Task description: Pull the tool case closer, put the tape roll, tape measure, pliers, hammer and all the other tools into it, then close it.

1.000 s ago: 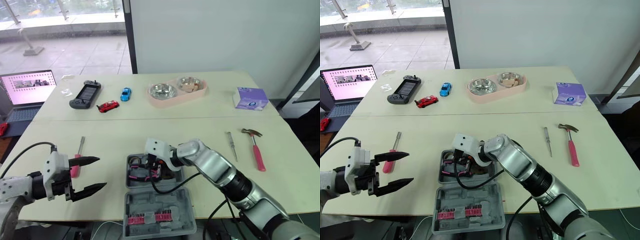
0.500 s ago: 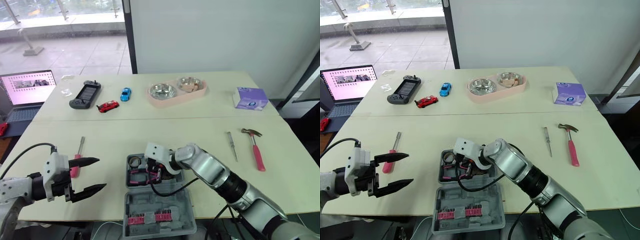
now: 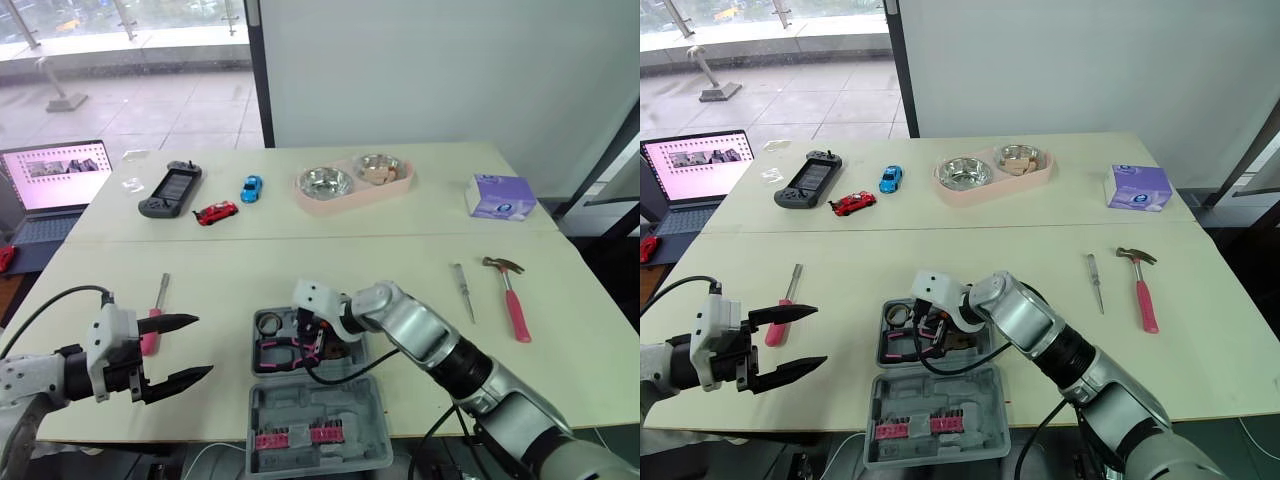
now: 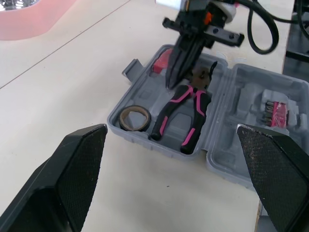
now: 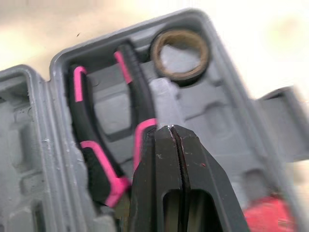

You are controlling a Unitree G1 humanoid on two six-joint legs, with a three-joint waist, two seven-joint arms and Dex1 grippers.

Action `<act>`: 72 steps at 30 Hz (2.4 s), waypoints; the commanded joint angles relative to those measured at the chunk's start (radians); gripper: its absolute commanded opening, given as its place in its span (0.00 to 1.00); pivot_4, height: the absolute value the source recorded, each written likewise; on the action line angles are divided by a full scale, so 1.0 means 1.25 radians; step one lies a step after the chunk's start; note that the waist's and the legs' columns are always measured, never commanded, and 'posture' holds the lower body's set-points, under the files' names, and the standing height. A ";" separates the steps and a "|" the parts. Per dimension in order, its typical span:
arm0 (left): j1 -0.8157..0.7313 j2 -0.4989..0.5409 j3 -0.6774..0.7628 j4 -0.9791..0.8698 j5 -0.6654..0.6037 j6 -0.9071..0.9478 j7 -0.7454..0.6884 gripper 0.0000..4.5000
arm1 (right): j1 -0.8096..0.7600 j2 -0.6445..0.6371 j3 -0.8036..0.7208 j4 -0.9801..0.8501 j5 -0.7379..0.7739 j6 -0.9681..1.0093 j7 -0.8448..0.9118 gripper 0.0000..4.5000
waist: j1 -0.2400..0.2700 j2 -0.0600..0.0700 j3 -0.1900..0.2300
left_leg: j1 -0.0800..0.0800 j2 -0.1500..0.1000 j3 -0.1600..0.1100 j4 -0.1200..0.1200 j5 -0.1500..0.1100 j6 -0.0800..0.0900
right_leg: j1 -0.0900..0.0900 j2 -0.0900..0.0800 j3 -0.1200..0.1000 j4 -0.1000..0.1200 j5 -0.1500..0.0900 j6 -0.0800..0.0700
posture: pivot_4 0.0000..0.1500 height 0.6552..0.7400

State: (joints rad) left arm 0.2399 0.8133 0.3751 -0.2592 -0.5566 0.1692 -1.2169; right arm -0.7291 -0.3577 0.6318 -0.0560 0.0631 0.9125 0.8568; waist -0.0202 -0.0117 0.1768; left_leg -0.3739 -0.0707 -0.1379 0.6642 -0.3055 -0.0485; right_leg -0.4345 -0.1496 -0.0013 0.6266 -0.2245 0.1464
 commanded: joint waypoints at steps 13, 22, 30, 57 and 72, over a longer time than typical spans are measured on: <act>0.010 0.000 0.009 -0.031 -0.007 0.000 0.011 1.00 | 0.040 -0.042 0.060 0.029 -0.039 0.001 0.013 0.01 | 0.000 0.000 0.000 | 0.000 0.000 0.000 0.000 0.000 0.000 | 0.000 0.000 0.000 0.000 0.000 0.000 | 1.00 0.81; 0.010 0.001 0.011 -0.032 -0.008 -0.001 0.020 1.00 | 0.072 -0.078 0.138 0.103 -0.100 -0.037 0.042 0.01 | 0.002 0.000 -0.003 | 0.004 0.000 0.000 0.000 0.000 0.000 | 0.005 0.000 0.000 -0.002 0.000 0.000 | 1.00 0.81; 0.006 0.003 0.009 -0.028 -0.004 -0.002 0.023 1.00 | 0.079 -0.074 0.196 0.135 -0.164 -0.066 0.072 0.01 | 0.006 0.002 -0.016 | 0.015 0.000 0.000 -0.004 -0.002 0.003 | 0.015 0.000 -0.001 -0.009 -0.001 0.001 | 1.00 0.81; 0.018 0.005 0.013 -0.040 -0.009 0.006 0.038 1.00 | 0.183 -0.039 0.001 -0.022 -0.065 -0.265 0.076 0.01 | 0.002 0.000 -0.012 | 0.007 0.001 0.000 -0.012 0.000 -0.001 | 0.006 0.000 -0.001 -0.010 -0.001 0.000 | 1.00 0.81; 0.036 0.008 -0.007 -0.033 0.033 -0.011 0.038 1.00 | 0.166 -0.039 0.009 -0.011 -0.062 -0.171 0.082 0.01 | 0.006 0.000 -0.013 | 0.014 0.000 0.000 -0.012 0.000 -0.001 | 0.013 0.000 -0.001 -0.010 -0.001 0.000 | 1.00 0.81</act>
State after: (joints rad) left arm 0.2813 0.8129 0.3699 -0.2888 -0.5309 0.1682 -1.1730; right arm -0.5458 -0.4061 0.6618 -0.0906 -0.0274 0.7059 0.9665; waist -0.0126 -0.0115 0.1601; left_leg -0.3559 -0.0701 -0.1383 0.6487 -0.3050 -0.0494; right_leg -0.4182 -0.1497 -0.0023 0.6141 -0.2261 0.1459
